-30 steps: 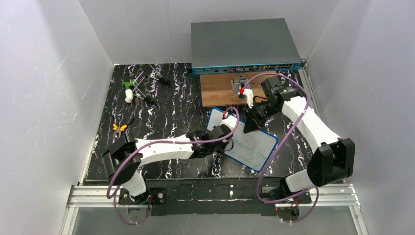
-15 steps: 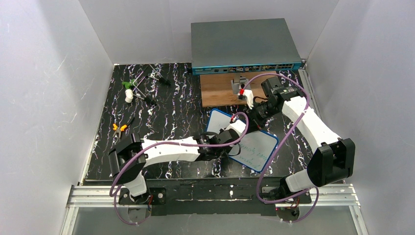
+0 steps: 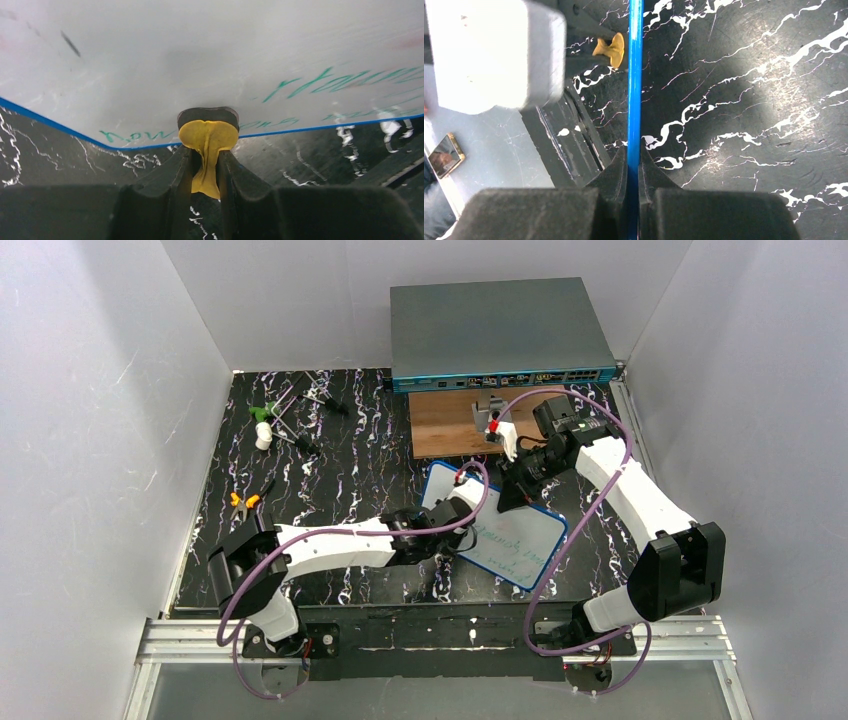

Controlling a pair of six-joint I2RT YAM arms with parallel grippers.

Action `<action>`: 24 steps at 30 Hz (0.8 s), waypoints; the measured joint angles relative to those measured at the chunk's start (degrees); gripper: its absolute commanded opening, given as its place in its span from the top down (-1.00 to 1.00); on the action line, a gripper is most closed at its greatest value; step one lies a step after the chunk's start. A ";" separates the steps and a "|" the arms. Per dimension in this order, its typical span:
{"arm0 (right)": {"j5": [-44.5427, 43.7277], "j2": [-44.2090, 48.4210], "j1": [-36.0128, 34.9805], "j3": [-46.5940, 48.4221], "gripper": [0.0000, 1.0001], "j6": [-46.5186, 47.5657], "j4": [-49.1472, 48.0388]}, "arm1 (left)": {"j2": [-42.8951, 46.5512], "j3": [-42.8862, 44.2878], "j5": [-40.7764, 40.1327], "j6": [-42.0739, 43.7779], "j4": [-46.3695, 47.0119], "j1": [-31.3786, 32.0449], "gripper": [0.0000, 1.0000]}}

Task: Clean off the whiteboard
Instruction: Erase the whiteboard at the center of the board.

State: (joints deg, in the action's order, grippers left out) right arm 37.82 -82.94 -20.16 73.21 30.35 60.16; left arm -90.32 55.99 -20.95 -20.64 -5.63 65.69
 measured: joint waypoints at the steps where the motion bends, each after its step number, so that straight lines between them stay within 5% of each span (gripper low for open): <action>1: 0.07 0.00 -0.09 0.00 0.97 0.02 0.13 | 0.24 -1.22 0.04 -0.44 0.11 -0.15 1.00; 9: 0.72 -0.02 -0.48 -0.28 0.97 0.94 1.42 | 0.28 -4.70 1.31 -1.44 -0.04 1.36 1.00; 24: -0.22 0.00 0.55 -0.33 0.97 1.14 0.63 | -4.15 9.05 5.53 3.48 -2.34 1.81 1.00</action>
State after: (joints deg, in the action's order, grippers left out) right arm 37.60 -82.94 -19.62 72.88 31.48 60.80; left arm -94.48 65.04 -15.42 -17.17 -7.97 67.51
